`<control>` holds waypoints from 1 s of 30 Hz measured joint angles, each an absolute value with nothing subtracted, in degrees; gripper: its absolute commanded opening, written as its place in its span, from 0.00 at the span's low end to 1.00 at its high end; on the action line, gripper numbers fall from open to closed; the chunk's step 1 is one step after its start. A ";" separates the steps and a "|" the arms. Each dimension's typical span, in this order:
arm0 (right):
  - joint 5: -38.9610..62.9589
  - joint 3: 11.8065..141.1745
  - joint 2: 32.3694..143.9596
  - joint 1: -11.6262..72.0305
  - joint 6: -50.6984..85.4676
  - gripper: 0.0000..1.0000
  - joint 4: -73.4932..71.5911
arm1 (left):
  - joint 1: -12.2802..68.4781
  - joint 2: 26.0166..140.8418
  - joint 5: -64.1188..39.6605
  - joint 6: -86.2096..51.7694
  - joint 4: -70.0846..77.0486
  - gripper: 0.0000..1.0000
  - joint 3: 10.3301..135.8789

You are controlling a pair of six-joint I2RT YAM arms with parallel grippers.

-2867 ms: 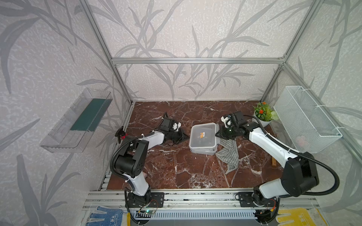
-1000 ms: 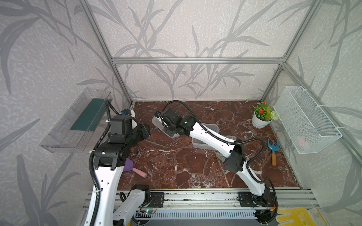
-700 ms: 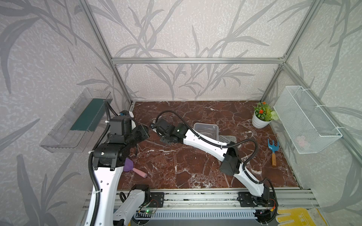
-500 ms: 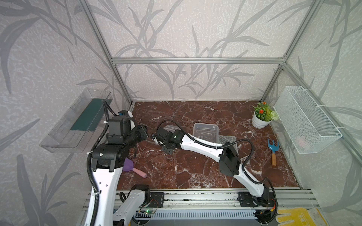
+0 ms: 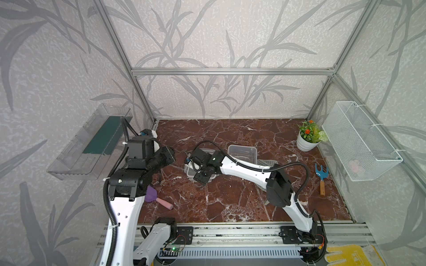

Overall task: Wipe the insides of the lunch boxes
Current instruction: Place the lid at the center of the board, then pick up the cleaning item at the center of the board, then pick up the lunch box from the center of the board.

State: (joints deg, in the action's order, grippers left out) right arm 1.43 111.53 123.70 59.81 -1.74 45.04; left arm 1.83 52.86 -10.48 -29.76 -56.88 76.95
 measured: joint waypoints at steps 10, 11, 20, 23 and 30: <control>2.00 86.21 85.67 41.63 7.81 0.92 41.80 | 12.93 65.84 -16.16 -29.52 -47.29 0.45 74.15; 1.91 83.24 83.33 39.27 9.13 0.93 41.82 | 15.29 68.14 -16.08 -29.36 -46.98 0.46 74.74; 0.99 62.26 79.48 21.26 15.31 0.99 43.31 | 25.61 89.56 -16.71 -26.98 -45.95 0.66 84.14; 3.49 60.20 80.95 16.38 16.08 0.99 43.75 | 27.99 96.90 -16.99 -25.80 -46.24 0.68 87.85; 6.26 58.94 90.26 15.29 16.47 0.99 40.97 | 30.89 112.55 -17.23 -23.31 -48.69 0.68 94.89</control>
State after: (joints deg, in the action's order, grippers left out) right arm 6.26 58.94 90.26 15.29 16.47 40.97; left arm 30.89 112.55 -17.23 -23.31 -48.69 94.89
